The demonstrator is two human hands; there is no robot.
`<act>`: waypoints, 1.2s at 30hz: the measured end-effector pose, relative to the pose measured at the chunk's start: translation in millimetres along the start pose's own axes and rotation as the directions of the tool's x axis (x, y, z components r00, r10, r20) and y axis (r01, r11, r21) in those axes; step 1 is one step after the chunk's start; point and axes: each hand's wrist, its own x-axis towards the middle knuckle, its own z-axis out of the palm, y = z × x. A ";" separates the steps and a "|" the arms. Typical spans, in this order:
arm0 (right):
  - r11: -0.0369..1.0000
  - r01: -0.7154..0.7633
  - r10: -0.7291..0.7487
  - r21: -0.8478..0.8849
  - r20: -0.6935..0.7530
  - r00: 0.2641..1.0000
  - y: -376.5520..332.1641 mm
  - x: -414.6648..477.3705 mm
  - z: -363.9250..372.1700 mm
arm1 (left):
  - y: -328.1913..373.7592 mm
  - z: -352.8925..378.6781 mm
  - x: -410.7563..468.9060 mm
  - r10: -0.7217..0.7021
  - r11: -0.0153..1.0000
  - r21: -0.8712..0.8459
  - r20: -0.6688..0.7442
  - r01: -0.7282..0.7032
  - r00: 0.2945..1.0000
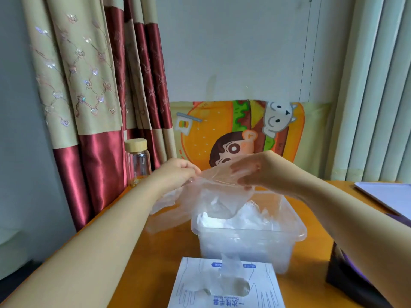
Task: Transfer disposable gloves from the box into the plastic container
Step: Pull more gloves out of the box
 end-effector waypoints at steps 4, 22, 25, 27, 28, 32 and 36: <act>0.982 -0.185 0.186 -0.027 0.094 0.978 34.3 7.3 6.4 | -6.9 4.1 15.3 0.232 0.961 0.245 -0.450 -0.131 0.862; 0.468 0.054 0.690 -0.882 0.403 0.601 99.4 19.5 70.1 | -21.9 142.9 53.3 -0.381 0.491 0.786 0.581 -0.375 0.720; 0.392 0.059 0.677 -0.918 0.331 0.657 104.9 14.7 78.3 | -20.6 143.0 49.6 -0.422 0.493 0.797 0.569 -0.348 0.706; 0.378 0.043 0.649 -0.925 0.298 0.700 106.3 13.7 76.7 | -18.0 140.4 50.7 -0.411 0.548 0.778 0.569 -0.306 0.713; 0.389 0.032 0.634 -0.921 0.293 0.716 105.2 13.3 73.2 | -14.4 137.0 48.9 -0.411 0.572 0.764 0.582 -0.298 0.702; 0.459 -0.011 0.576 -0.888 0.288 0.765 89.4 10.9 39.8 | -2.8 111.4 47.1 -0.370 0.772 0.616 0.634 -0.155 0.679; 0.677 -0.058 0.266 -0.734 0.171 0.949 61.6 -5.4 12.6 | 6.7 81.4 35.6 -0.225 0.886 0.456 0.590 -0.090 0.775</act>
